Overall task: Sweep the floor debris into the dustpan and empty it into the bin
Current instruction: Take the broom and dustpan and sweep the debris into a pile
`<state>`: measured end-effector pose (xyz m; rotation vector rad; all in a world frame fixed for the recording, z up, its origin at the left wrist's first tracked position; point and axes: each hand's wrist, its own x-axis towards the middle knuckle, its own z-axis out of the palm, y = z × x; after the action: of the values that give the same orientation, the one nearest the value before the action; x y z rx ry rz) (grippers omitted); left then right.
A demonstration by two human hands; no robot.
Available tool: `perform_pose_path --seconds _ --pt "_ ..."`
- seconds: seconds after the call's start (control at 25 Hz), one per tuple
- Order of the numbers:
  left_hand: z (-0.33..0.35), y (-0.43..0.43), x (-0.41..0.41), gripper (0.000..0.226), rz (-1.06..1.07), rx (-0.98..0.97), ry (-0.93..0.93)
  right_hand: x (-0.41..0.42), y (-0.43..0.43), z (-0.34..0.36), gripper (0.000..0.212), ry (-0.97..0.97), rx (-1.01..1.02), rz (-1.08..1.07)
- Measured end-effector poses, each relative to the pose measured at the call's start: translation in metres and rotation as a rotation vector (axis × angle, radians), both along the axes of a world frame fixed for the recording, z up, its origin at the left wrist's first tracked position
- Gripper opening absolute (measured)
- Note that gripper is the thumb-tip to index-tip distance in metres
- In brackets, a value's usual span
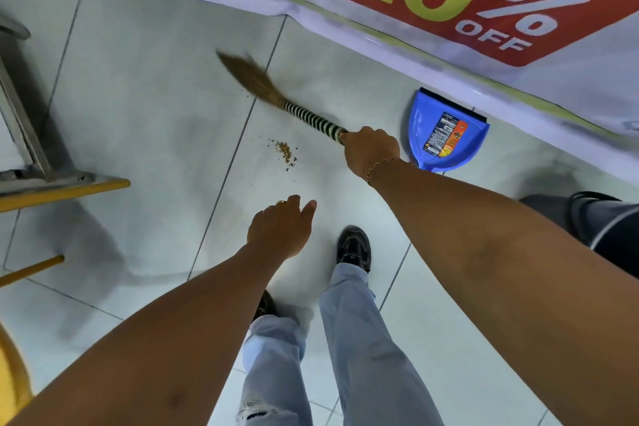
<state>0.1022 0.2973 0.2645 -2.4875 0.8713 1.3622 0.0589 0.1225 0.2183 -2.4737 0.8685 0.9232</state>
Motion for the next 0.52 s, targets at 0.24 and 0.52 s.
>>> perform_pose_path --seconds 0.24,0.52 --pt "0.007 0.004 -0.008 0.054 0.011 -0.037 -0.031 -0.063 -0.006 0.002 0.042 0.028 -0.069 0.184" --pt "0.017 0.011 -0.028 0.050 -0.028 -0.092 -0.039 -0.187 -0.005 0.031 0.055 -0.011 -0.147 0.303"
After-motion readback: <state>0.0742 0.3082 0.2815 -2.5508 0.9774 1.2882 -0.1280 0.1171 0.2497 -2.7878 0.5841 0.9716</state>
